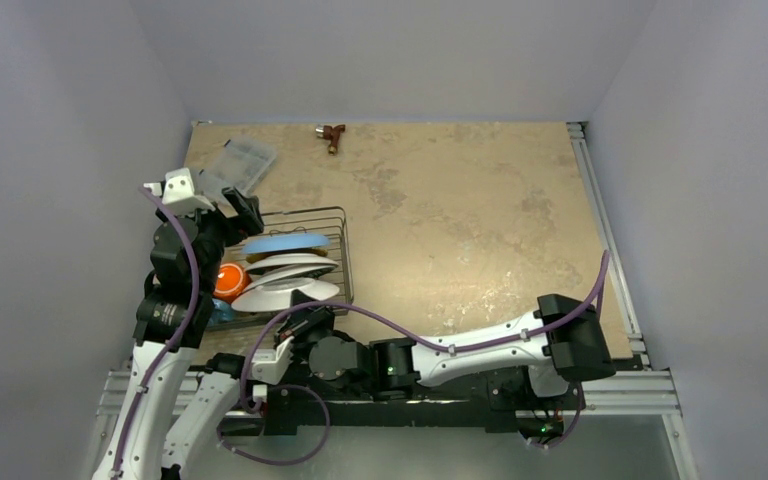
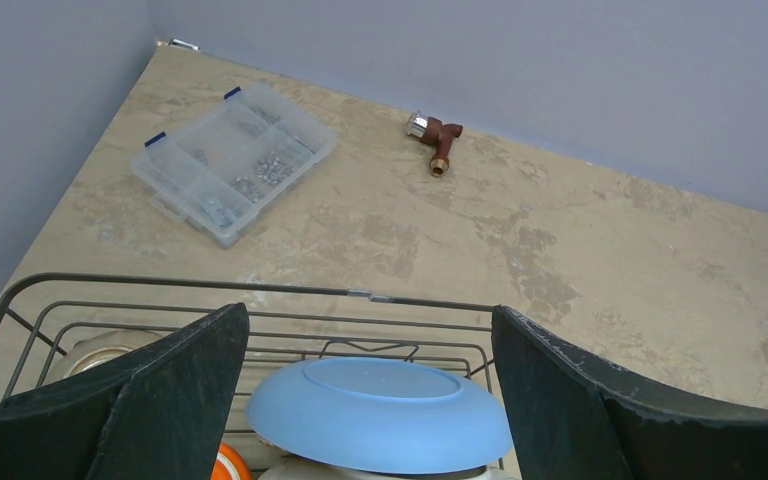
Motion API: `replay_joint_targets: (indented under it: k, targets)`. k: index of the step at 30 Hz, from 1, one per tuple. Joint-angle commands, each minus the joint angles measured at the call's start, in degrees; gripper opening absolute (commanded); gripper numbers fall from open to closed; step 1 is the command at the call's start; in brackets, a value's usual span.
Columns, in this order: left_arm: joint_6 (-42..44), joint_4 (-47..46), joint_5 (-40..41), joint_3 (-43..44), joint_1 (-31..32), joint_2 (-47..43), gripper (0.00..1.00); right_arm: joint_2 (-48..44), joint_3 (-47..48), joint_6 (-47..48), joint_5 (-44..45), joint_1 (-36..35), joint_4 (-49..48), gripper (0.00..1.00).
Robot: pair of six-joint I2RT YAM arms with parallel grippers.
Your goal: Load the mixed dishes into the dish rack
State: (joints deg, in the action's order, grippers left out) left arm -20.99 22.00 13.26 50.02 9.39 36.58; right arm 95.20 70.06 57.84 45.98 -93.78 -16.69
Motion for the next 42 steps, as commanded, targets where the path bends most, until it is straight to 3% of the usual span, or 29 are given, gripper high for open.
replay_joint_targets:
  k: [1, 10, 24, 29, 37, 42]
  targets:
    - [-0.59, -1.08, 0.18, 2.28, -0.60, -0.55, 0.90, 0.81, 2.89, 3.23, 1.59, 1.38, -7.96, 0.00]
    - [-0.36, -1.08, 0.54, 2.27, -0.60, -0.48, 0.90, 4.76, 3.45, 5.14, 0.84, 3.14, -10.04, 0.00]
    - [-0.54, -1.06, -0.05, 2.38, -0.86, -0.15, 0.90, 9.69, 3.44, -2.10, -2.73, 4.99, -7.33, 0.00]
    - [-0.63, -1.08, -0.65, 2.54, -1.02, 0.25, 0.90, 11.65, 4.09, -2.14, -1.36, 5.67, -7.34, 0.16]
    - [-0.84, -1.00, -1.21, 2.62, -1.43, 0.47, 0.90, 10.27, 4.52, -2.95, 1.19, 5.85, -8.65, 0.55]
    - [-0.88, -1.25, -1.08, 2.48, -1.53, 0.63, 0.90, 6.38, 5.57, -5.10, 2.50, 5.85, -5.98, 0.65]
